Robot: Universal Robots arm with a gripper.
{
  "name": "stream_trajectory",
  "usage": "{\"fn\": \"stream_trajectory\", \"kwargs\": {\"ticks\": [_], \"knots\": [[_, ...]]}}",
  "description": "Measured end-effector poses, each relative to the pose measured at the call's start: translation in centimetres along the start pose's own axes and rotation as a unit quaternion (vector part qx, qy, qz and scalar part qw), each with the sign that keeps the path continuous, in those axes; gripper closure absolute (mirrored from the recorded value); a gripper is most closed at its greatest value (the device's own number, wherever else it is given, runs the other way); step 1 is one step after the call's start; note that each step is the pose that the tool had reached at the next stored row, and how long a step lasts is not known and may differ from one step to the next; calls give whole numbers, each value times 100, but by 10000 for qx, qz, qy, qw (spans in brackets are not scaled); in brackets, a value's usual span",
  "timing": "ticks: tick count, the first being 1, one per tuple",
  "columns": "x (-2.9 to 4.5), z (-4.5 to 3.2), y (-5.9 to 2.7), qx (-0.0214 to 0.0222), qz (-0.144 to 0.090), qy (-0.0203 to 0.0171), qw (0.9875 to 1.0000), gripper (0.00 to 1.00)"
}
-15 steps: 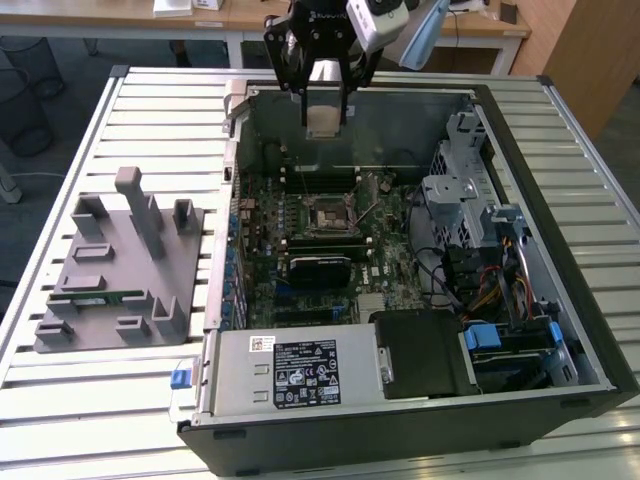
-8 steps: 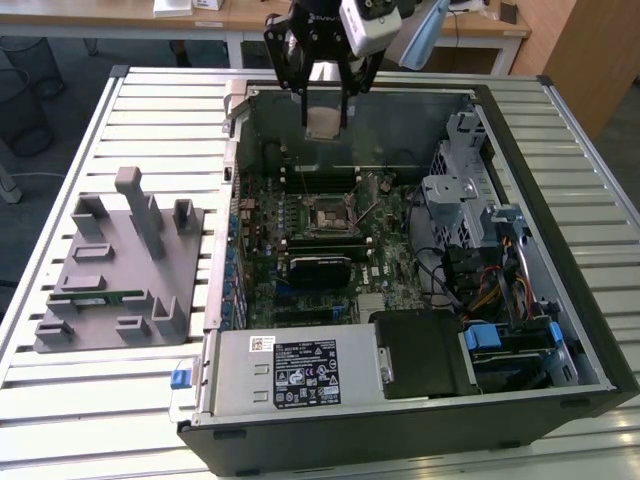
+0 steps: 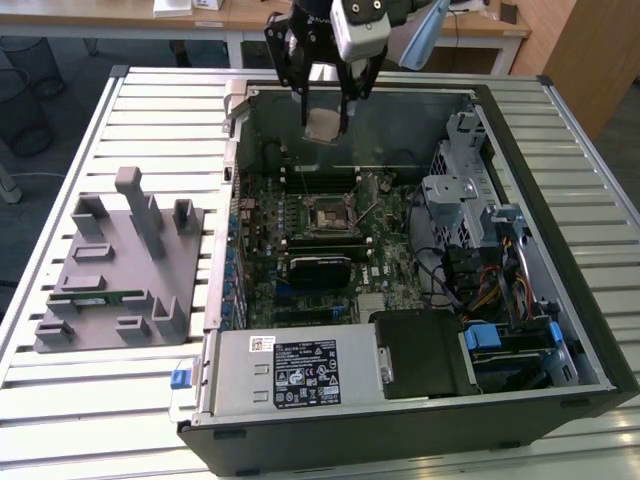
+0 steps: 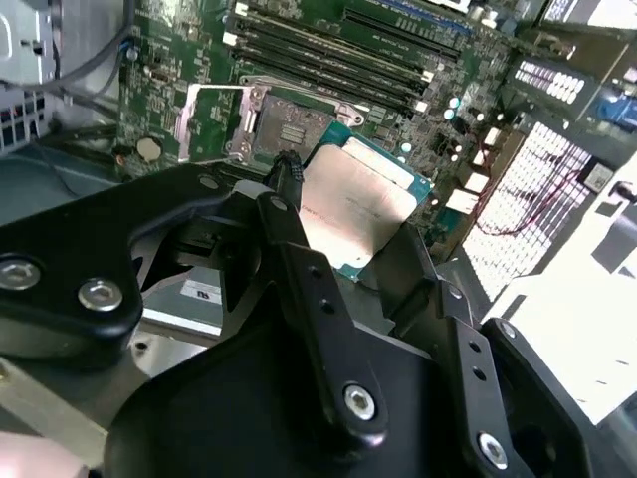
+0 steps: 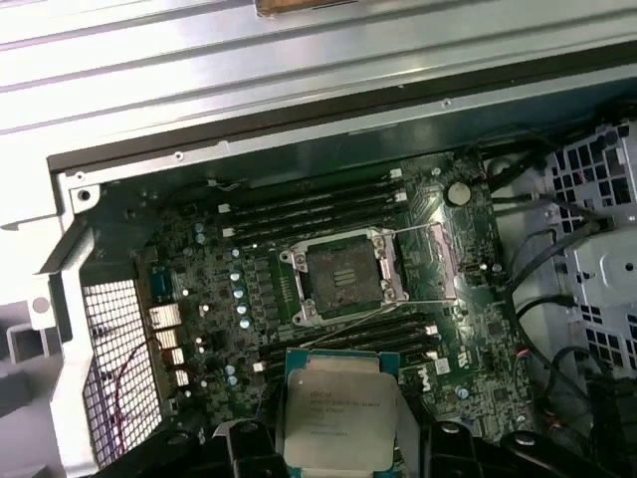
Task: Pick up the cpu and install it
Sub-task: 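Place the cpu into insertion slot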
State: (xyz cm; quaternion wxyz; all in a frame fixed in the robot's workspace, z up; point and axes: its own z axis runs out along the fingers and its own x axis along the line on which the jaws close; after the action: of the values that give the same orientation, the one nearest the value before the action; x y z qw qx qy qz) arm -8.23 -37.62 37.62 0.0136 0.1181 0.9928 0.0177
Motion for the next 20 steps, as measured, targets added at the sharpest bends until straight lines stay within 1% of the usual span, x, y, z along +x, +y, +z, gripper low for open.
{"fn": "stream_trajectory", "kwargs": {"ticks": [2,4,8,10,12,15,18,20], "knots": [[0,4,0,4,180,-7,9998,46],[0,8,0,8,352,-14,9994,46],[0,17,0,15,665,-26,9978,46],[0,23,0,18,815,-32,9967,46],[1,29,0,22,971,-38,9953,46],[1,37,0,28,1203,-47,9927,46],[2,46,0,33,1430,-56,9897,46],[2,53,1,36,1584,-62,9874,46]]}}
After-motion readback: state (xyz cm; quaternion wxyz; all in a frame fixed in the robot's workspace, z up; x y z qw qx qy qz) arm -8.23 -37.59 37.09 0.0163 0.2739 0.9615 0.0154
